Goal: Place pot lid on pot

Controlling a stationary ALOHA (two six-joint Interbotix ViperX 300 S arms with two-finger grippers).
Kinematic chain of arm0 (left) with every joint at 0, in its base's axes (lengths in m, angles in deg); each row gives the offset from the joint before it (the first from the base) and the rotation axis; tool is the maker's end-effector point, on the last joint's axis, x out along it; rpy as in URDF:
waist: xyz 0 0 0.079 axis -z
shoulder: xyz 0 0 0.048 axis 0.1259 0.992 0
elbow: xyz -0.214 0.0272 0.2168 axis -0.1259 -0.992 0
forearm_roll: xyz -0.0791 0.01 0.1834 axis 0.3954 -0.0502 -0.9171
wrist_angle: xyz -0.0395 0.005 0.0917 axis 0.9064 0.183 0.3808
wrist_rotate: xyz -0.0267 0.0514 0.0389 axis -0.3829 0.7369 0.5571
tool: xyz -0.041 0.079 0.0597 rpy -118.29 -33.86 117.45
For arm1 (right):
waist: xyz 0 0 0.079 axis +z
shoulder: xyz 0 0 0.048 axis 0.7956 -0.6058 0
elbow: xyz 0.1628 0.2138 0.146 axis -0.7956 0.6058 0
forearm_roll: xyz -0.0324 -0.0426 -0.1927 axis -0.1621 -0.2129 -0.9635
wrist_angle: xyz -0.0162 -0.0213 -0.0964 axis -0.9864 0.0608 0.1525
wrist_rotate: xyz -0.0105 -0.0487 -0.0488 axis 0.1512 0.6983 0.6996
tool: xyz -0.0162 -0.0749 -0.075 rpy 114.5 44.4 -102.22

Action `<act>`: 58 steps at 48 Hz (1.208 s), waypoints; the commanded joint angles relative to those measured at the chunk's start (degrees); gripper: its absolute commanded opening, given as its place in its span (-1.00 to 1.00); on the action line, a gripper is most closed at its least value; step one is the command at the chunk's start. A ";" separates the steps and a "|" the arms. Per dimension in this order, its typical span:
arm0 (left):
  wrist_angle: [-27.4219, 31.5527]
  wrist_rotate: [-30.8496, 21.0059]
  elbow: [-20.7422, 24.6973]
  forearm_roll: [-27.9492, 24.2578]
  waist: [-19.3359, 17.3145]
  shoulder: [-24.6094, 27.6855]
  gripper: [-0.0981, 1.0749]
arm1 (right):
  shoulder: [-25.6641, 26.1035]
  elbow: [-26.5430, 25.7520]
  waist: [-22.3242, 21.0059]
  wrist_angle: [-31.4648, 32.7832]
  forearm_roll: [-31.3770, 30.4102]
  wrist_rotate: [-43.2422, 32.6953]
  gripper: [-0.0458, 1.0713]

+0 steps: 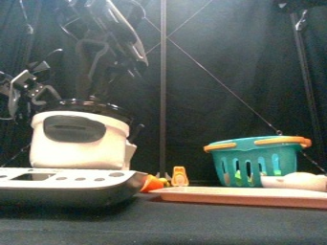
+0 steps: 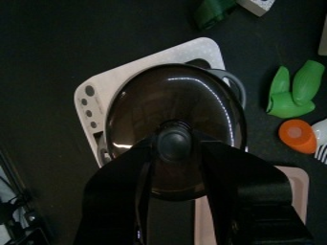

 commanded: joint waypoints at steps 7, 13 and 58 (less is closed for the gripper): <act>-0.18 0.09 0.79 0.00 -0.26 0.09 0.94 | 1.58 -1.49 -0.35 -1.67 0.18 0.18 0.07; -0.18 0.09 0.79 -0.09 -0.18 0.09 0.94 | 1.32 -1.49 -0.26 -1.67 0.18 0.26 0.07; -0.09 0.09 0.79 -0.09 -0.26 0.09 0.93 | 1.05 -0.44 -0.79 -1.05 1.14 0.18 0.10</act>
